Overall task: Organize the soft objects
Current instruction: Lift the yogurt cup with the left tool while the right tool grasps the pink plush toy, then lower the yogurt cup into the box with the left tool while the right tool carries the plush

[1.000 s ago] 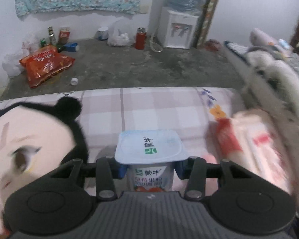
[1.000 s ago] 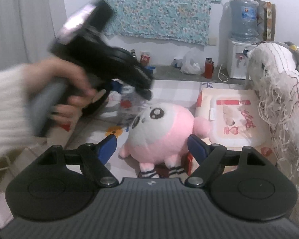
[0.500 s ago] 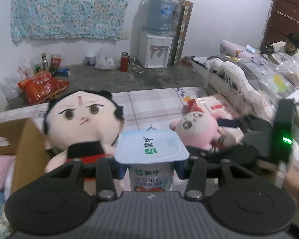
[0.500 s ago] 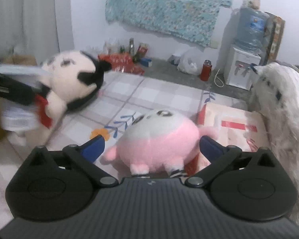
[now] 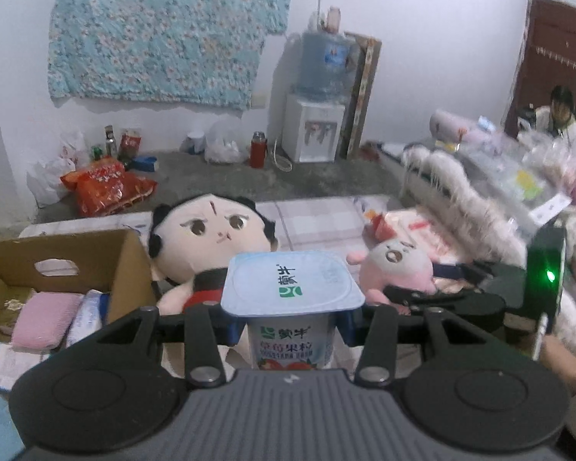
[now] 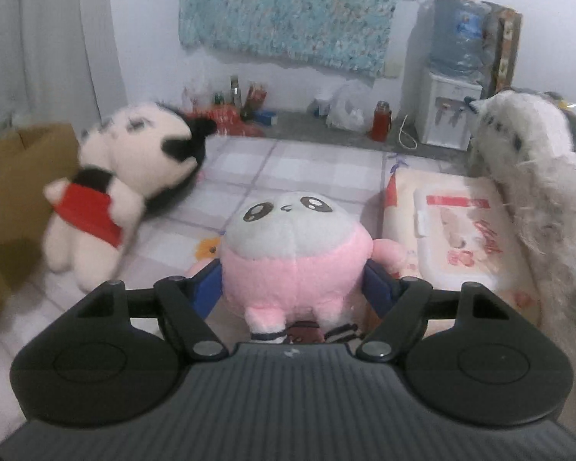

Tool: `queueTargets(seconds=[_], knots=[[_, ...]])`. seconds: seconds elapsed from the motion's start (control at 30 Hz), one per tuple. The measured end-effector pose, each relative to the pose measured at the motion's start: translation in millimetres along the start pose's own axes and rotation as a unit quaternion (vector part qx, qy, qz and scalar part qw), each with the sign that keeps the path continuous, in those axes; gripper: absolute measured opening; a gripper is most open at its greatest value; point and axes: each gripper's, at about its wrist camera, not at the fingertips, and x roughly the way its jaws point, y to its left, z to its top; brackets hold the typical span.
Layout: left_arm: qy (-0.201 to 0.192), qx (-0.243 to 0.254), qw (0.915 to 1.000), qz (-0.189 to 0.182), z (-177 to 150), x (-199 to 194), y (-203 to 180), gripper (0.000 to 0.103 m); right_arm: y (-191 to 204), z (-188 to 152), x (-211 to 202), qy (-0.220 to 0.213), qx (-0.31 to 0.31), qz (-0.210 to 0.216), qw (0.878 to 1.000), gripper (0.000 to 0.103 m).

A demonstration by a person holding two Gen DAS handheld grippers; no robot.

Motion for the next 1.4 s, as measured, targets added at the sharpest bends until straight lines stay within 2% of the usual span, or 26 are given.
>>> queueTargets(seconds=[0.13, 0.2, 0.33, 0.47, 0.53, 0.63, 0.73, 0.83, 0.93, 1.0, 1.07, 1.1, 1.17, 1.2, 1.23, 1.3, 1.33, 1.37, 1.4], knots=[[-0.021, -0.014, 0.9996, 0.015, 3, -42, 13, 0.047, 8, 4, -42, -0.029, 0.014, 0.034, 0.999, 0.075], [-0.028, -0.022, 0.9987, 0.038, 3, -64, 25, 0.047, 13, 8, -60, -0.043, 0.026, 0.054, 0.997, 0.075], [-0.032, -0.049, 0.9943, 0.089, -2, -98, 63, 0.047, 34, 23, -89, -0.063, 0.047, 0.122, 0.989, 0.076], [0.007, -0.08, 0.9888, 0.126, -12, -101, 114, 0.047, 72, 42, -101, -0.076, 0.052, 0.2, 0.975, 0.077], [0.032, -0.085, 0.9848, 0.148, -20, -92, 141, 0.047, 99, 51, -96, -0.072, 0.05, 0.236, 0.968, 0.077], [0.083, -0.094, 0.9788, 0.162, -32, -74, 181, 0.047, 140, 61, -82, -0.053, 0.045, 0.276, 0.959, 0.077], [0.129, -0.134, 0.9719, 0.144, -54, -58, 216, 0.047, 176, 63, -69, -0.033, 0.038, 0.307, 0.95, 0.077], [0.169, -0.149, 0.9695, 0.097, -78, -45, 227, 0.047, 205, 61, -60, -0.009, 0.031, 0.333, 0.942, 0.077], [0.193, -0.117, 0.9723, 0.061, -93, -31, 221, 0.047, 228, 60, -54, 0.008, 0.02, 0.342, 0.94, 0.077], [0.211, -0.064, 0.9742, 0.049, -99, -18, 212, 0.048, 241, 61, -53, 0.016, 0.008, 0.345, 0.939, 0.077], [0.237, -0.015, 0.9705, 0.044, -105, -7, 201, 0.05, 251, 63, -53, 0.021, -0.001, 0.346, 0.938, 0.078], [0.25, -0.002, 0.9674, 0.044, -107, -2, 200, 0.053, 257, 63, -53, 0.023, -0.005, 0.347, 0.938, 0.078], [0.268, 0.001, 0.9627, 0.037, -109, 1, 201, 0.07, 266, 65, -55, 0.025, -0.018, 0.35, 0.936, 0.078], [0.264, -0.005, 0.9636, 0.04, -107, -3, 203, 0.071, 268, 66, -56, 0.024, -0.023, 0.35, 0.936, 0.078], [0.255, -0.009, 0.9661, 0.037, -106, -10, 206, 0.069, 272, 67, -58, 0.023, -0.028, 0.349, 0.936, 0.078], [0.233, -0.027, 0.972, 0.022, -103, -27, 212, 0.055, 282, 68, -59, 0.023, -0.036, 0.35, 0.936, 0.078], [0.227, -0.041, 0.973, 0.011, -102, -33, 215, 0.039, 283, 71, -58, 0.026, -0.039, 0.35, 0.936, 0.078], [0.229, -0.055, 0.9719, 0.0, -103, -32, 219, 0.03, 287, 73, -55, 0.03, -0.041, 0.349, 0.936, 0.078], [0.23, -0.061, 0.9712, 0.01, -105, -30, 220, 0.031, 290, 75, -53, 0.032, -0.042, 0.346, 0.937, 0.078]])
